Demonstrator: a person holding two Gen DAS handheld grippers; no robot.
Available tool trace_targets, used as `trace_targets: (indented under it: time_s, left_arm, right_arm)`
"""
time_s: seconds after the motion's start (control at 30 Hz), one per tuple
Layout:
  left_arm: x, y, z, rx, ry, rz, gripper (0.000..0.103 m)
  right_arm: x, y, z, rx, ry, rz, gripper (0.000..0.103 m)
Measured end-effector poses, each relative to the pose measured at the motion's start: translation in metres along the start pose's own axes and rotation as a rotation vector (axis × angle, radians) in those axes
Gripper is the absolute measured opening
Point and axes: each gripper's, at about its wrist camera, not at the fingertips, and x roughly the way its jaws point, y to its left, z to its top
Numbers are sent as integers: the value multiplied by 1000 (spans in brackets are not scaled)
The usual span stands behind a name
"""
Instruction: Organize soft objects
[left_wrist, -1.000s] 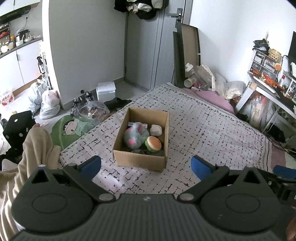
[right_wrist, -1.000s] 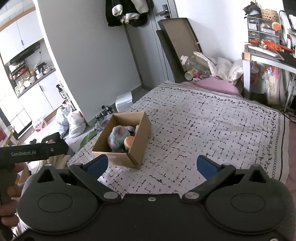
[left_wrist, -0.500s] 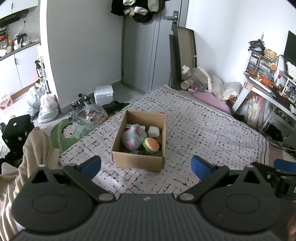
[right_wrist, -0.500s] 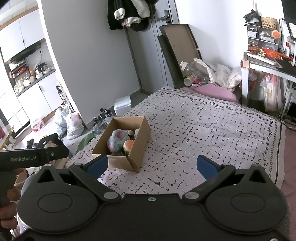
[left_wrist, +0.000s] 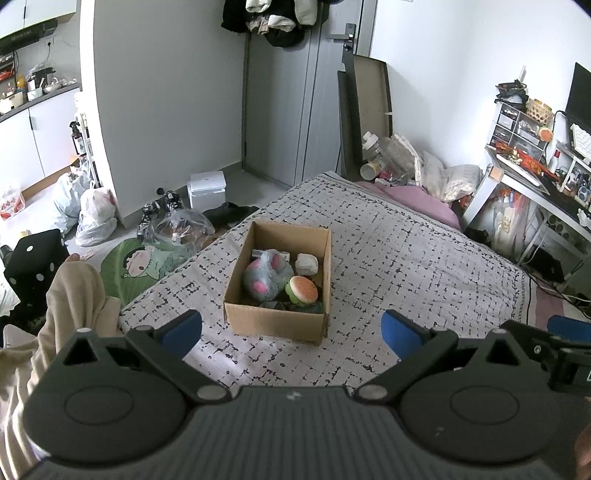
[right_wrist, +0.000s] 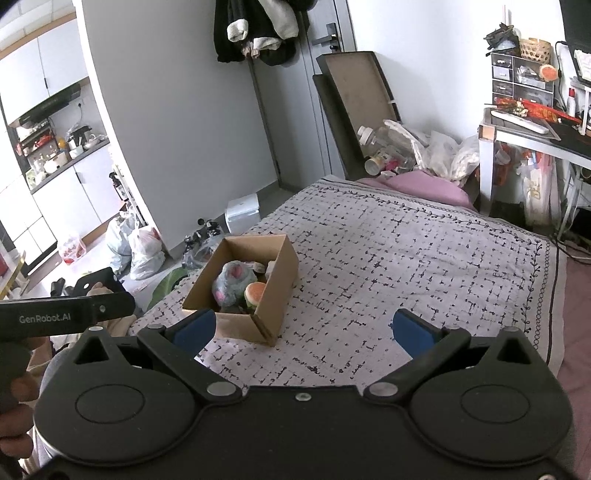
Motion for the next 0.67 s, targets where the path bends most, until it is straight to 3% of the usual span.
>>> trace_targets:
  time_s: [0.67]
  left_arm:
    - [-4,-3,1,42,-21,-19,103]
  right_arm:
    - [1,-3,0,33,-1,14,103]
